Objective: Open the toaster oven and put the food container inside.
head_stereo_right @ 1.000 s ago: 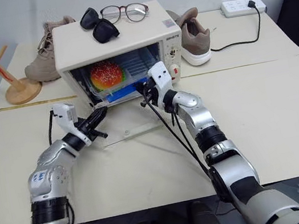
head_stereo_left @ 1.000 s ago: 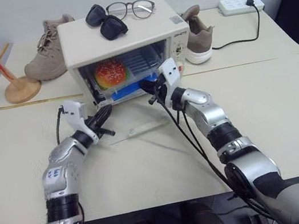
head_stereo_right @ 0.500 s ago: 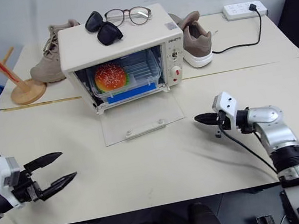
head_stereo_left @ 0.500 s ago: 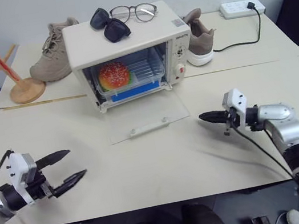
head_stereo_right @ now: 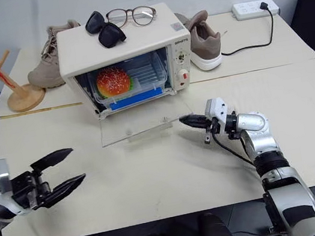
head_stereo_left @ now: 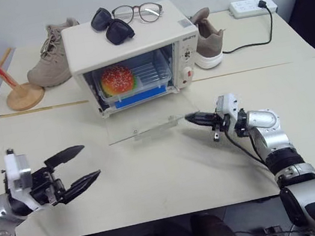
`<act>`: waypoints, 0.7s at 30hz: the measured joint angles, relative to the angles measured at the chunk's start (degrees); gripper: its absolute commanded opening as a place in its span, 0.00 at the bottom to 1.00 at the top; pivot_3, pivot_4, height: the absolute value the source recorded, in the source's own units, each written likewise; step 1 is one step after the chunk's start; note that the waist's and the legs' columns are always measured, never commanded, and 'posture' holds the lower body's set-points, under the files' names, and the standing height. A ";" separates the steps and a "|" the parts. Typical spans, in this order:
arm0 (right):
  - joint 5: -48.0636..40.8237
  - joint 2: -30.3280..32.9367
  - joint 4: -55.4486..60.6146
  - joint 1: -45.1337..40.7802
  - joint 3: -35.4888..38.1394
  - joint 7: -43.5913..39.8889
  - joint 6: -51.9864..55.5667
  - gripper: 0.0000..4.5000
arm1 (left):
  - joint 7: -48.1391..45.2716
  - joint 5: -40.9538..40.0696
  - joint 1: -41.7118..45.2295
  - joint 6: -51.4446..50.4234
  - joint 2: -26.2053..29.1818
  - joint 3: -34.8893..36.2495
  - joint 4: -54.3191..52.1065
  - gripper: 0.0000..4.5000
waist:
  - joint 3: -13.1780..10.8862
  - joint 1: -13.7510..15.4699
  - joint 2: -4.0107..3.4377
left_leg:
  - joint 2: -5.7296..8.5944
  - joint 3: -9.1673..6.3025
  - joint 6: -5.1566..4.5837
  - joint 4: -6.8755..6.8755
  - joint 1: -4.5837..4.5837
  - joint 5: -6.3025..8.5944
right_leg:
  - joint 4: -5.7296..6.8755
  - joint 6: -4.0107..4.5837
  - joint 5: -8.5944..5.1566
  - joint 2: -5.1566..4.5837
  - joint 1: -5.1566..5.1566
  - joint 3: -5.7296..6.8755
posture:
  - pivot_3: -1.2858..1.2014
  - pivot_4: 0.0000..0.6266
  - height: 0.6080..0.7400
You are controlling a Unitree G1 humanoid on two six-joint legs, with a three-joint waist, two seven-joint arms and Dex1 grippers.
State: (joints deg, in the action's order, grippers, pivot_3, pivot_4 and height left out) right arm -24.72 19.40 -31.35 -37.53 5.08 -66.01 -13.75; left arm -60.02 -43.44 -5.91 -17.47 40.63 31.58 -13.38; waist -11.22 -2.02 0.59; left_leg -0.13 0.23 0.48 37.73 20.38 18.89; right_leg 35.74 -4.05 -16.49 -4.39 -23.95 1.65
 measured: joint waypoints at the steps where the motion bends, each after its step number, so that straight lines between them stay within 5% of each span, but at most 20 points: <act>1: -2.91 -0.51 3.07 -0.20 1.46 1.27 2.61 0.00 | 1.12 -0.03 -0.43 -0.06 -0.29 1.16 -0.17 0.99 | -0.01 0.08 -0.02 | 0.00 0.00 0.00 0.00 0.00 0.00 | 0.01 0.00 0.00 0.00 0.00 0.00 | 0.52 0.24 1.00; 8: -12.77 1.15 17.64 -1.05 4.10 3.33 16.73 0.00 | 4.31 2.59 -1.77 1.86 -1.20 1.93 -1.73 0.99 | -0.01 0.59 -0.02 | 0.07 -0.02 -0.30 0.00 0.03 0.17 | -0.08 0.01 0.00 -0.10 0.01 0.01 | 0.52 0.24 1.00; 11: -12.92 7.64 20.52 2.35 3.70 -0.86 21.15 0.12 | 3.83 5.60 -3.24 3.23 1.08 1.83 -1.59 1.00 | -0.01 0.70 -0.02 | 0.10 -0.01 -0.36 -0.09 0.04 0.21 | -0.20 0.02 -0.01 -0.12 0.02 0.00 | 0.52 0.24 1.00; 14: -10.66 13.35 21.61 9.10 2.63 -6.57 21.33 0.33 | 3.04 7.66 -5.20 3.43 2.67 1.77 -1.39 1.00 | -0.01 0.58 -0.02 | 0.10 0.04 -0.43 -0.19 0.04 0.24 | -0.31 0.02 -0.01 -0.12 0.02 -0.03 | 0.52 0.24 1.00; 21: -3.57 15.64 21.71 21.68 2.49 -10.84 9.55 0.88 | 2.30 16.48 -12.33 10.86 2.06 0.92 0.95 1.00 | -0.03 0.11 -0.04 | 0.07 0.38 -0.38 -0.39 -0.19 0.18 | -0.17 0.01 -0.01 -0.01 -0.03 -0.33 | 0.52 0.24 1.00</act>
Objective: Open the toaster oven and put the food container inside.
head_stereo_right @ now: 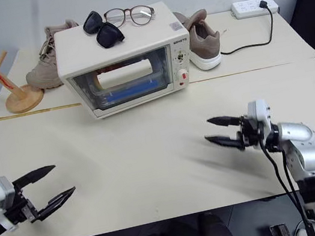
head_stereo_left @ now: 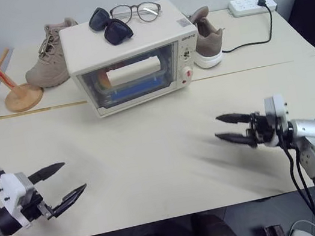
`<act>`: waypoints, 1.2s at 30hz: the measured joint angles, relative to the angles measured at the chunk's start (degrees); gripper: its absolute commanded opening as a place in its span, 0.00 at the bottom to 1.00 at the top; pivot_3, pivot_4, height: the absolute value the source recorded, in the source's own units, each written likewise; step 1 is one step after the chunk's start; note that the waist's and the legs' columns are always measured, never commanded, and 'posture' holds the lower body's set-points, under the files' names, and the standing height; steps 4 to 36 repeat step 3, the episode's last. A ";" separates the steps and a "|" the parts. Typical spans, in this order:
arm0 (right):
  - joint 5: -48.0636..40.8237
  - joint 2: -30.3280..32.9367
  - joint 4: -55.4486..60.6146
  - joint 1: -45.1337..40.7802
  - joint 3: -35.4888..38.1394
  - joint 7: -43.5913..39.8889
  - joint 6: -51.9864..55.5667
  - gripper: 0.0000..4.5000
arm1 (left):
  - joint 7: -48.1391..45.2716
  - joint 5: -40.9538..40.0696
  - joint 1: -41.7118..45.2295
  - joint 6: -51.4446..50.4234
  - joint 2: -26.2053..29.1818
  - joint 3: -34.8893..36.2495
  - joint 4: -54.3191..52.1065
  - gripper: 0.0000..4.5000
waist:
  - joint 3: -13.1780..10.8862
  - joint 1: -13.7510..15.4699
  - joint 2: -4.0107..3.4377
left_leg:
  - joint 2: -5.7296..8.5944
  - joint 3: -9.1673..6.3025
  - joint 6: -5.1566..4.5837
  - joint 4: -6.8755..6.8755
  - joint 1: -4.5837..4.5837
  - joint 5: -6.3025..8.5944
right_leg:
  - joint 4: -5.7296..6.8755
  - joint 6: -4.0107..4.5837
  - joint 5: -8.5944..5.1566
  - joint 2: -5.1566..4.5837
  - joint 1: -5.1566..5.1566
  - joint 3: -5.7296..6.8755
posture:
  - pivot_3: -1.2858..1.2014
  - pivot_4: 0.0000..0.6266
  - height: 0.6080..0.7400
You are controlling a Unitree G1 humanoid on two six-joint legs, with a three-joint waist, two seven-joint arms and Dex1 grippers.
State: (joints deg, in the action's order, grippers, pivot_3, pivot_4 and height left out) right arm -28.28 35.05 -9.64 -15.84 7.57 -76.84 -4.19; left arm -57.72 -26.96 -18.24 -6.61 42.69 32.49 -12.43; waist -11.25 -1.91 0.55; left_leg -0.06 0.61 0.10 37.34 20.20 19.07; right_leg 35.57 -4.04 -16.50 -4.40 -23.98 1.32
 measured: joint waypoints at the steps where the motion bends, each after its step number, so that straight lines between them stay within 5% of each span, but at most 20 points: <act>1: 0.69 0.11 -0.14 0.25 0.12 -0.03 -1.79 0.95 | -0.03 0.54 -0.61 0.96 -0.33 -0.12 0.02 1.00 | 0.01 0.09 0.01 | 0.00 -0.01 0.00 0.01 -0.03 -0.02 | 0.01 0.00 0.01 0.00 0.02 0.00 | 0.52 0.24 1.00; 36: 1.85 0.19 -0.77 1.30 0.32 -0.18 -4.75 0.99 | 0.19 1.32 -1.23 2.51 -1.69 -0.55 0.00 1.00 | 0.01 0.34 0.01 | 0.00 -0.03 -0.01 0.03 -0.10 -0.03 | 0.02 -0.01 0.01 -0.02 0.10 0.01 | 0.52 0.24 1.00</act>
